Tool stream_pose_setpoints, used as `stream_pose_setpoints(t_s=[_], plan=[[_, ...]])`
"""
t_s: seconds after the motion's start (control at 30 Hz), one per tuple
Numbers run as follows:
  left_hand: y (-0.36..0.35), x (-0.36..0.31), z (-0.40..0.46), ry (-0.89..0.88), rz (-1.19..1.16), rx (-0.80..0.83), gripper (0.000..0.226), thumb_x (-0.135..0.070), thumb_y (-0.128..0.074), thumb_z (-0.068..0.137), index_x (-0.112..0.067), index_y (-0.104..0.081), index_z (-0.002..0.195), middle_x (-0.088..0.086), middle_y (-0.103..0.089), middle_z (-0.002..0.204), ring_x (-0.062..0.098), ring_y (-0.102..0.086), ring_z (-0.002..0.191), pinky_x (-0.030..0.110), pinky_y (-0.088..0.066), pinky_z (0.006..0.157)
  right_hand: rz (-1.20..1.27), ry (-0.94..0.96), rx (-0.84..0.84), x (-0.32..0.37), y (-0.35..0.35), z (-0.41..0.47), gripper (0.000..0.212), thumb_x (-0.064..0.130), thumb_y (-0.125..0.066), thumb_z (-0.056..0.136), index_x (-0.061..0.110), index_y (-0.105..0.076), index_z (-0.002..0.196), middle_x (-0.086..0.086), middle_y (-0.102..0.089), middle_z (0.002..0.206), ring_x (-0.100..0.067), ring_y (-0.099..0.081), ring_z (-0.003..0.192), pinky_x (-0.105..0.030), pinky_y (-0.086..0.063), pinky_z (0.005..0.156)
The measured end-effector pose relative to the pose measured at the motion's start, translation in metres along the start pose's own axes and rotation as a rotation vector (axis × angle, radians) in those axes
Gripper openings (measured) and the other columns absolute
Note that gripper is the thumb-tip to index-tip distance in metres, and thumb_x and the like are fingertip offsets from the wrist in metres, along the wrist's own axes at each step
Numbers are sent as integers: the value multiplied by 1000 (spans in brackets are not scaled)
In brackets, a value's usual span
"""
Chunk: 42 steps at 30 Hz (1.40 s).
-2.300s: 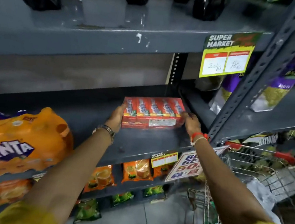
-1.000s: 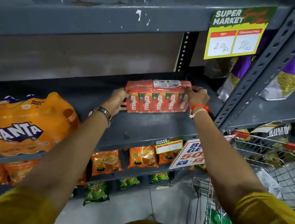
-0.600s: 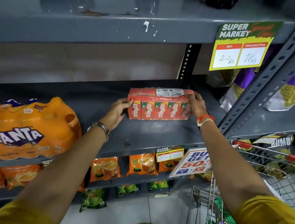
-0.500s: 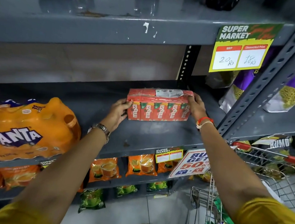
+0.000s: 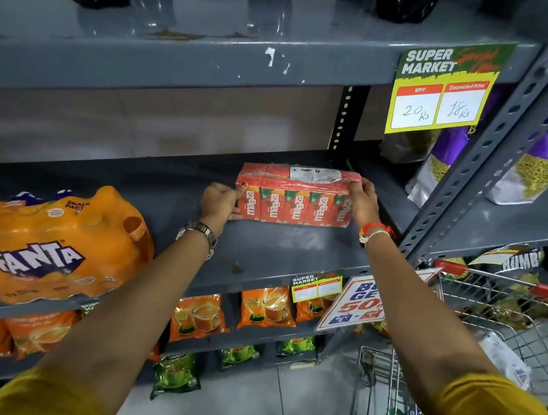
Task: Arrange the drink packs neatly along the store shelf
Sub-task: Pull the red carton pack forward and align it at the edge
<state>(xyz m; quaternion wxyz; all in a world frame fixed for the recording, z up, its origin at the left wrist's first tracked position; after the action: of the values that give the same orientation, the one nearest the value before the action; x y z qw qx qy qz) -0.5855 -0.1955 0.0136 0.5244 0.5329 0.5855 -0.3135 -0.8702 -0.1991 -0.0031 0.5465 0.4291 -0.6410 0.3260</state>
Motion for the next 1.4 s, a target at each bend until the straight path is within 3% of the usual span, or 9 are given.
stream_pose_setpoints(t_s=[0.2,0.5,0.6,0.7,0.8,0.93,1.07,1.2,1.4], plan=[[-3,3,-1,76,-51,83,25,-28,-61,90,-9,-54,75,17,-63,94,20,-62,63,26,-55,52,22,19,16,0,3,-6,20,29,-52,95,22,-46,112,-2,-64,99,-9,-62,76,-24,-48,68],[-16,-6,-8,82,-31,214,36,-35,-46,96,-5,-65,99,19,-64,119,24,-63,92,33,-51,78,57,76,-142,-3,6,-42,14,31,-55,88,22,-46,94,-4,-61,95,-19,-64,82,-29,-50,68],[-36,-13,-19,164,-92,469,51,-42,-44,95,-14,-44,137,5,-47,144,22,-44,131,59,-27,108,64,208,-294,-27,2,-76,13,42,-53,81,34,-43,81,-10,-57,101,-32,-58,98,-50,-49,88],[-61,-25,-40,92,-44,708,53,-35,-58,88,-21,-41,137,0,-53,136,17,-51,117,54,-34,102,111,299,-341,-49,-24,-129,10,44,-52,89,41,-43,86,-13,-56,99,-33,-57,92,-53,-49,82],[-76,-35,-36,-53,134,733,46,-24,-74,75,-22,-57,117,4,-66,109,22,-63,98,34,-51,82,-6,399,-216,-66,-63,-175,17,24,-48,90,41,-44,93,-16,-54,99,-34,-55,92,-55,-47,80],[-69,-45,-12,-183,630,519,44,-54,-81,42,-38,-70,82,0,-73,103,23,-68,97,36,-53,90,-323,506,131,-67,-107,-198,43,18,-47,82,16,-40,124,-20,-52,123,-34,-49,117,-43,-39,104],[-55,-65,-6,-356,864,428,83,-67,-73,40,-32,-61,115,-8,-66,114,16,-60,105,43,-41,101,-248,366,469,-57,-125,-186,69,0,-45,79,11,-31,146,-7,-36,149,-15,-32,138,-26,-27,115],[-35,-55,-9,-465,940,210,82,-66,-71,60,-29,-51,129,4,-53,132,28,-48,123,50,-29,107,35,230,59,-50,-91,-155,42,-2,-43,79,9,-61,115,-12,-66,113,-23,-60,107,-42,-49,99],[-15,-5,-13,-272,338,169,84,-47,-78,66,-13,-41,133,7,-61,119,24,-63,102,36,-52,90,67,139,-357,-32,-8,-87,25,-2,-47,87,7,-63,103,-5,-62,98,-19,-57,96,-41,-48,97]])
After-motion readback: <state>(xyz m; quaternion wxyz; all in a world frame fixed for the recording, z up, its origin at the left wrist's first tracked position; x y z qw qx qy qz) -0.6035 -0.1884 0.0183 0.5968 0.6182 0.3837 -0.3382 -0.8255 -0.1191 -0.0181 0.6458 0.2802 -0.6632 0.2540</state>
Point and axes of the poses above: each hand's wrist, its own z-axis towards the middle knuckle, its own y-axis out of the back of the hand, x = y × z, the point moved 4 cm from there along z, towards the middle knuckle
